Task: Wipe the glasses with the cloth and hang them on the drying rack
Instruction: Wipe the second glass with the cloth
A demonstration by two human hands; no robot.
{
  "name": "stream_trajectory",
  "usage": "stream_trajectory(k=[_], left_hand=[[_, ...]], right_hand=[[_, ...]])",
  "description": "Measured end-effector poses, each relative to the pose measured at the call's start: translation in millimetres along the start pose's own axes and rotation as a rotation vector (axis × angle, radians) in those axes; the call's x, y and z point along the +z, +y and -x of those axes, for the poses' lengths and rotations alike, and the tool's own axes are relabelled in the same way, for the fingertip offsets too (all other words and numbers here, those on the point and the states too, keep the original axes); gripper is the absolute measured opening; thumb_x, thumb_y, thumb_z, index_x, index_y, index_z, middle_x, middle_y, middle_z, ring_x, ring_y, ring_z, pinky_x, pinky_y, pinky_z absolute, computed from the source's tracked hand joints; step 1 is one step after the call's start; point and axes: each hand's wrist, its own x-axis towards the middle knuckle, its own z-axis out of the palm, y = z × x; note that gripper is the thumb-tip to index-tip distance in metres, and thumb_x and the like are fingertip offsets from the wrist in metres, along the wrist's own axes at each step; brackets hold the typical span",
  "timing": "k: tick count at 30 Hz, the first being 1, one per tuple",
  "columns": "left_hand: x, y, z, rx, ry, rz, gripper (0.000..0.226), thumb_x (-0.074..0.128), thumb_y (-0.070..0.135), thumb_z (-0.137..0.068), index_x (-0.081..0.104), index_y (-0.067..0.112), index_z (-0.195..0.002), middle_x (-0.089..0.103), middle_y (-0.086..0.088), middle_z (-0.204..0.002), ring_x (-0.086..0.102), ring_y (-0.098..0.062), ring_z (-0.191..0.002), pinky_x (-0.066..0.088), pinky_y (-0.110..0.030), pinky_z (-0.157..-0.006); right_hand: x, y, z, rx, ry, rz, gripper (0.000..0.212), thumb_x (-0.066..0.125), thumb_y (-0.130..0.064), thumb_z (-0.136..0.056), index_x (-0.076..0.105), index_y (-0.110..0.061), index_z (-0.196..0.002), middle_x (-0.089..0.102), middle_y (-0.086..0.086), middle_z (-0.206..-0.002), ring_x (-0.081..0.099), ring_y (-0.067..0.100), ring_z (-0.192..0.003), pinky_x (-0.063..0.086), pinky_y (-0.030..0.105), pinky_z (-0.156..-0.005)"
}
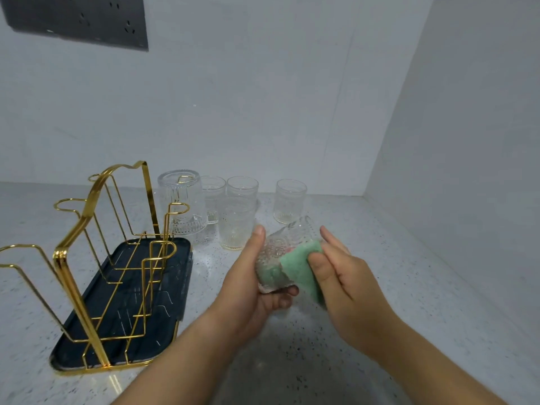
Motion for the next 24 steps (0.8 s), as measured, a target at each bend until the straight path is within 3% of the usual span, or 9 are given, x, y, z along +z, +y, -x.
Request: stream_trajectory(k=[2,4,8,11,14,16,18,20,24], left_hand=[[-0.7,1.6,-1.2,-0.083,-0.007,0.0,0.061,0.047,0.068,-0.097,0.073,0.012,-0.097,0.062,-0.007,-0.069,0.052,-0.016,-0.049,0.035,-0.023,-0.043],[2.3,-0.2,-0.3,0.017,0.035,-0.039,0.057,0.045,0.064,-0.1,0.065,0.011,-0.102,0.058,-0.006,-0.065,0.049,-0.014,-0.045,0.033,-0.021,-0.038],[-1.8,-13.5,-2.0,0.478,0.18,-0.416,0.032,0.062,0.055,-0.099,0.051,0.027,-0.108,0.063,-0.002,-0.085,0.061,-0.01,-0.062,0.05,-0.025,-0.053],[-17.2,-24.5,-5.0,0.675,0.164,-0.781,0.043,0.063,0.065,-0.082,0.044,0.051,-0.118,0.061,0.003,-0.11,0.065,-0.01,-0.091,0.053,-0.021,-0.076],[-11.1,-19.6,-2.9,0.573,0.101,-0.556,0.039,0.066,0.062,-0.078,0.047,0.054,-0.111,0.068,0.01,-0.098,0.067,-0.008,-0.079,0.055,-0.023,-0.065],[-1.8,-8.9,-0.6,0.32,0.041,-0.239,0.047,0.069,0.062,-0.083,0.053,0.029,-0.113,0.068,-0.001,-0.084,0.064,-0.017,-0.063,0.049,-0.028,-0.049],[0.4,1.6,-0.6,0.026,-0.012,-0.014,0.056,0.059,0.069,-0.092,0.064,0.015,-0.106,0.064,-0.007,-0.075,0.055,-0.018,-0.051,0.039,-0.022,-0.039],[-1.7,7.0,0.0,-0.118,-0.043,0.037,0.059,0.049,0.067,-0.097,0.072,0.013,-0.101,0.062,-0.006,-0.071,0.05,-0.015,-0.046,0.033,-0.017,-0.034],[-0.1,1.4,-1.7,0.121,0.049,-0.081,0.047,0.05,0.055,-0.103,0.059,0.009,-0.109,0.061,-0.006,-0.07,0.053,-0.017,-0.048,0.037,-0.022,-0.037]], right_hand=[[4.6,10.0,3.2,-0.056,-0.003,0.07,0.052,0.031,-0.056,-0.104,0.052,-0.018,-0.075,0.058,-0.016,-0.074,0.05,-0.004,-0.134,0.021,0.009,-0.118],[4.3,8.5,3.0,0.007,0.003,0.008,0.061,0.032,-0.057,-0.105,0.061,-0.008,-0.083,0.066,-0.02,-0.082,0.039,-0.024,-0.13,0.023,0.001,-0.111],[-3.0,-8.5,-5.2,0.216,0.022,-0.304,0.059,0.039,-0.051,-0.102,0.064,-0.001,-0.084,0.059,-0.007,-0.06,0.057,-0.003,-0.063,0.048,0.012,-0.066],[-15.9,-16.9,-13.0,0.337,-0.004,-0.422,0.053,0.039,-0.036,-0.108,0.068,0.004,-0.089,0.067,0.011,-0.062,0.061,0.015,-0.057,0.05,0.018,-0.053],[-20.5,-19.8,-13.8,0.291,-0.021,-0.402,0.049,0.04,-0.033,-0.108,0.065,-0.001,-0.081,0.061,0.001,-0.057,0.055,0.012,-0.052,0.047,0.022,-0.052],[-17.0,-18.0,-9.8,0.201,-0.029,-0.272,0.046,0.042,-0.036,-0.106,0.06,-0.006,-0.076,0.061,-0.006,-0.061,0.055,0.001,-0.058,0.047,0.021,-0.058],[-10.4,-9.1,-4.3,0.113,-0.075,-0.125,0.05,0.04,-0.046,-0.1,0.057,-0.006,-0.077,0.071,0.006,-0.086,0.056,-0.025,-0.097,0.048,0.013,-0.086],[-5.6,-3.7,-0.2,0.064,-0.108,-0.051,0.054,0.037,-0.053,-0.095,0.056,-0.005,-0.078,0.068,0.019,-0.104,0.028,-0.038,-0.123,0.034,0.004,-0.106],[-6.0,-8.3,-3.9,0.145,-0.075,-0.157,0.053,0.039,-0.05,-0.095,0.062,-0.003,-0.084,0.072,-0.019,-0.086,0.048,-0.031,-0.104,0.041,0.012,-0.1]])
